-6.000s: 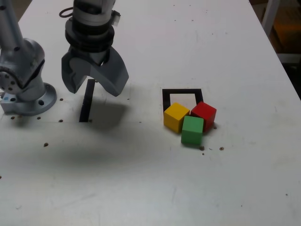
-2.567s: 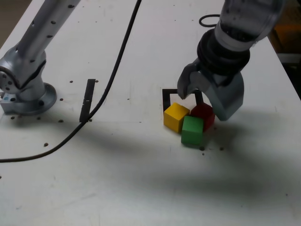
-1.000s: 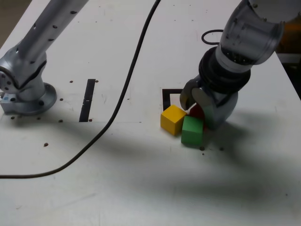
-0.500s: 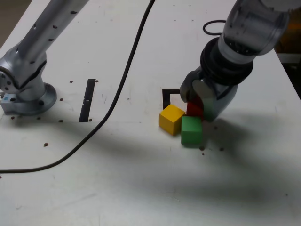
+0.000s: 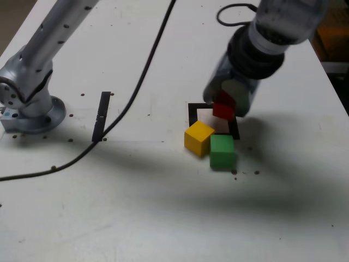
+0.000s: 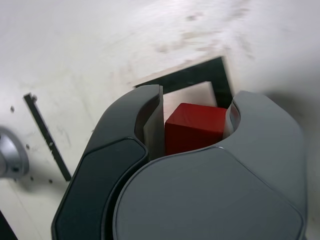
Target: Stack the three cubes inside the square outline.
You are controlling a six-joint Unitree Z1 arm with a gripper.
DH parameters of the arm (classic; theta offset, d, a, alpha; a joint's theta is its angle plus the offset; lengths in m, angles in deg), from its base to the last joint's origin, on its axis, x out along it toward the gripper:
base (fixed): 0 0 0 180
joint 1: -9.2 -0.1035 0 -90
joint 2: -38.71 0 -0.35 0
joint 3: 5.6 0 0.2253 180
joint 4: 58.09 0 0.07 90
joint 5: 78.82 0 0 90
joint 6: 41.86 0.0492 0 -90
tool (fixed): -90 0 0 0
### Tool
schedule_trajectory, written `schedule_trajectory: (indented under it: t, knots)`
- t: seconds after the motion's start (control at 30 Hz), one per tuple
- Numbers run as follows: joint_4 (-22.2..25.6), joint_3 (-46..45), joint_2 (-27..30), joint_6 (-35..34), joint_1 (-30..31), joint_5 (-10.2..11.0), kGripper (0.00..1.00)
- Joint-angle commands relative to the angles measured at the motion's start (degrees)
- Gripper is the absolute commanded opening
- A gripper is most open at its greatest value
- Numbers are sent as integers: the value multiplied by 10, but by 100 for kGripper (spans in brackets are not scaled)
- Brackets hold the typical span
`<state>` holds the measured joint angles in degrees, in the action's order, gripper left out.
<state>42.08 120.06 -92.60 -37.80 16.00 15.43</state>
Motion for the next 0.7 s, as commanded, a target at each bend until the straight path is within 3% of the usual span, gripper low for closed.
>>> schedule_trajectory:
  t: [0.0,0.17,0.47,0.67]
  knots:
    - [-7,-18,21,-23,-6,-9,31]
    - [-37,-69,62,-87,-9,-36,31]
    - [-83,-111,72,-155,-10,-81,31]
    - [-112,-130,63,-171,-10,-92,31]
